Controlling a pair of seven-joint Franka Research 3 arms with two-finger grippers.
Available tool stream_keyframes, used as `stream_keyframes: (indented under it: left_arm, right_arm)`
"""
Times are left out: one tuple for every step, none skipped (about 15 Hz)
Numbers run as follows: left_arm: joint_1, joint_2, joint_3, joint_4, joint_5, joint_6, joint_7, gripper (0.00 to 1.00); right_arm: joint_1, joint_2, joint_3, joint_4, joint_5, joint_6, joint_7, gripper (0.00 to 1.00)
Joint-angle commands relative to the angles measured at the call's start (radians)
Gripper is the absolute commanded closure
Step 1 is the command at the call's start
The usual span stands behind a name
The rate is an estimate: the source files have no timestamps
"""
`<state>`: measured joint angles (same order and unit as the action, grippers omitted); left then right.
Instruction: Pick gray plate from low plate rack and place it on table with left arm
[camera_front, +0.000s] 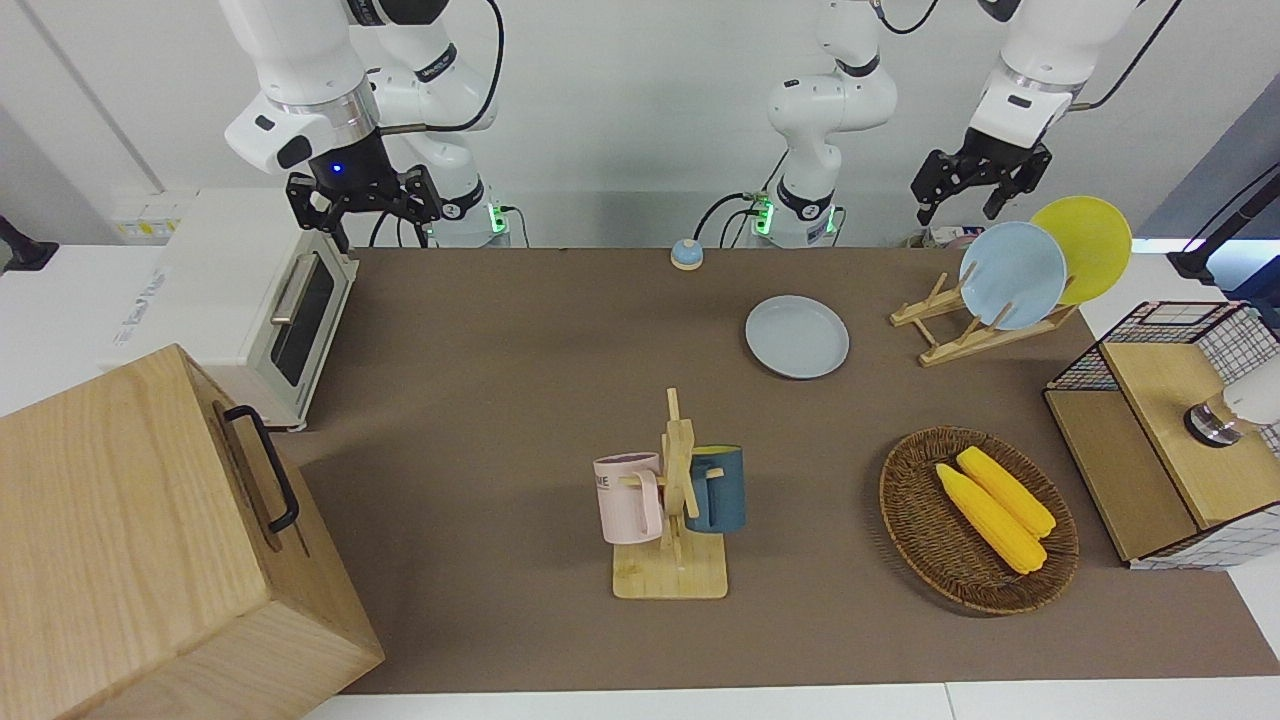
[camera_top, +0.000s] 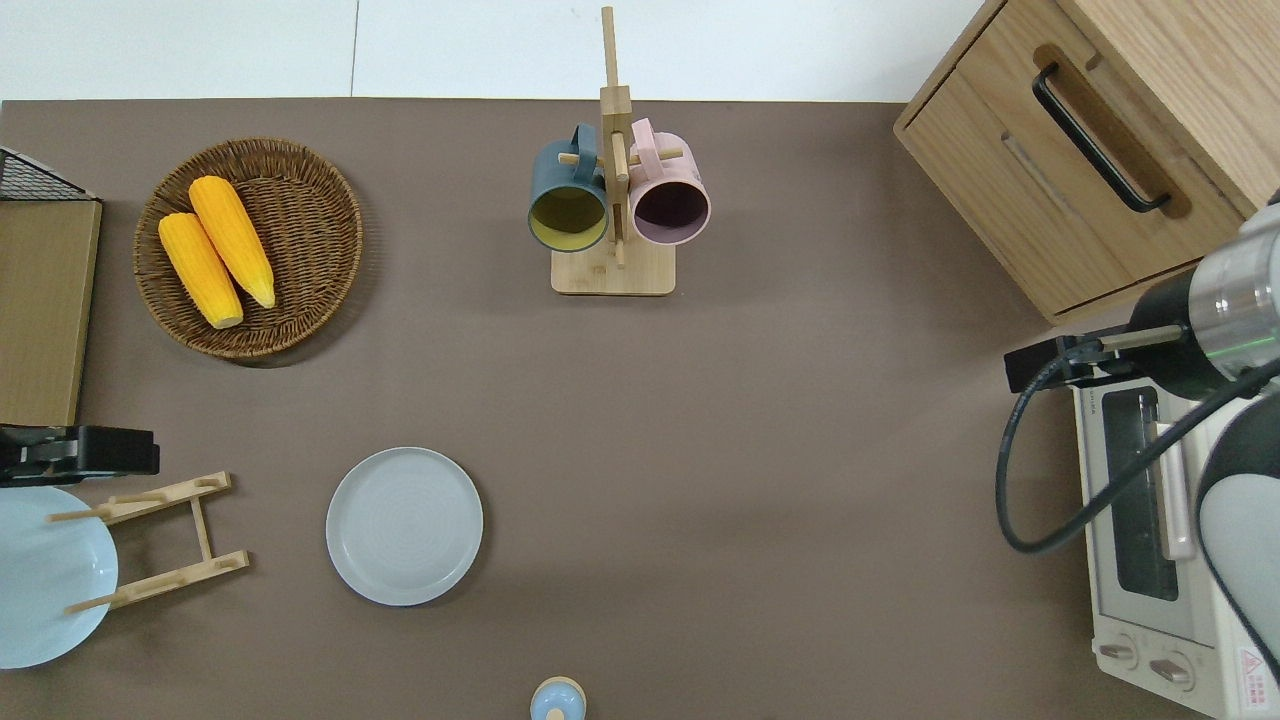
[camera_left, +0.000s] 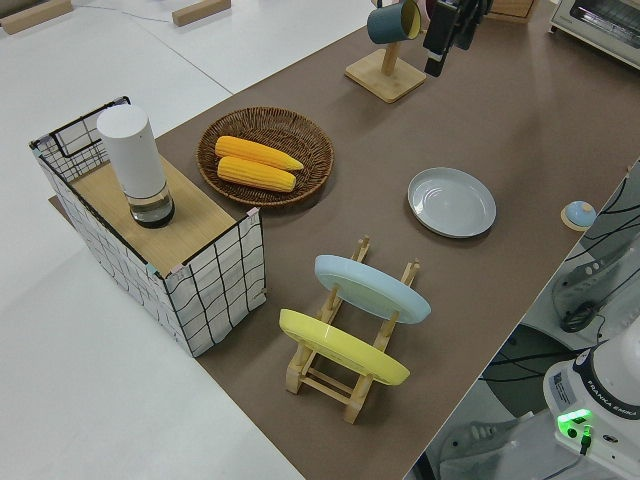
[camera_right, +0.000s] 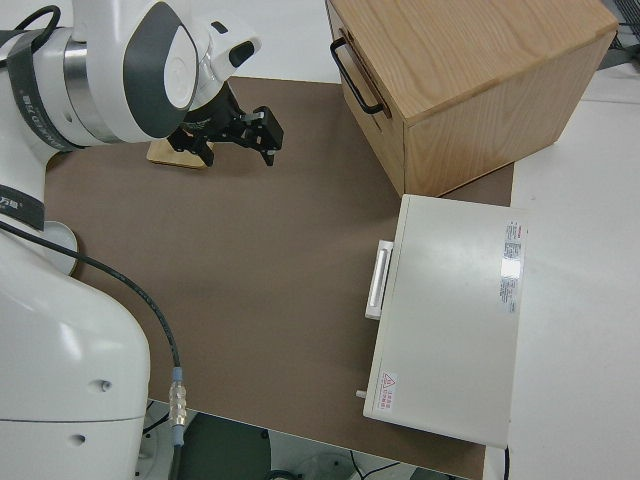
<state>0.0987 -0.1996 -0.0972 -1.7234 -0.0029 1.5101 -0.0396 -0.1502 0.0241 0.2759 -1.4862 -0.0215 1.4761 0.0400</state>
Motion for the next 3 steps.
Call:
stream_keyframes:
  left_arm:
    - [0.006,0.012,0.004,0.031,0.021,-0.036,0.046,0.01]
    - [0.006,0.014,0.004,0.030,0.020,-0.036,0.044,0.01]
    - [0.007,0.014,0.007,0.030,0.009,-0.037,0.043,0.01]
  right_arm:
    - [-0.019,-0.003,0.017,0.009,-0.002,-0.014,0.012,0.017]
    - [-0.019,-0.001,0.017,0.009,-0.002,-0.014,0.012,0.017]
    - [-0.019,-0.003,0.017,0.009,-0.002,-0.013,0.012,0.017]
